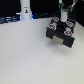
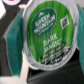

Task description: Open the kcup holder, insert the kcup into the holder, and close the kcup holder

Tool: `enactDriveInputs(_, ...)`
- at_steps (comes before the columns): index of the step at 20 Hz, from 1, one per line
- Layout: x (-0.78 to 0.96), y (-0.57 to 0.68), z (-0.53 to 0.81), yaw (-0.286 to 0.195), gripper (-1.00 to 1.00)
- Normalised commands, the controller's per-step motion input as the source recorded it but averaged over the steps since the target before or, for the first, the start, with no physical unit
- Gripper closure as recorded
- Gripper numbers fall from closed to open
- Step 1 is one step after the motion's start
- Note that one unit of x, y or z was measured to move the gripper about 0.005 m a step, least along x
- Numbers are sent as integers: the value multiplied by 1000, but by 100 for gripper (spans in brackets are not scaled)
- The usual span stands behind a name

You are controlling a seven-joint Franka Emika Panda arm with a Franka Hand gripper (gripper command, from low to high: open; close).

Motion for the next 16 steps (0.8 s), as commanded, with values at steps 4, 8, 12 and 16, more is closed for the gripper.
enactDriveInputs(4,0,241,-234,49,100)
enactDriveInputs(8,43,23,-52,23,100)
enactDriveInputs(12,136,0,-162,19,100)
enactDriveInputs(16,125,90,-306,20,100)
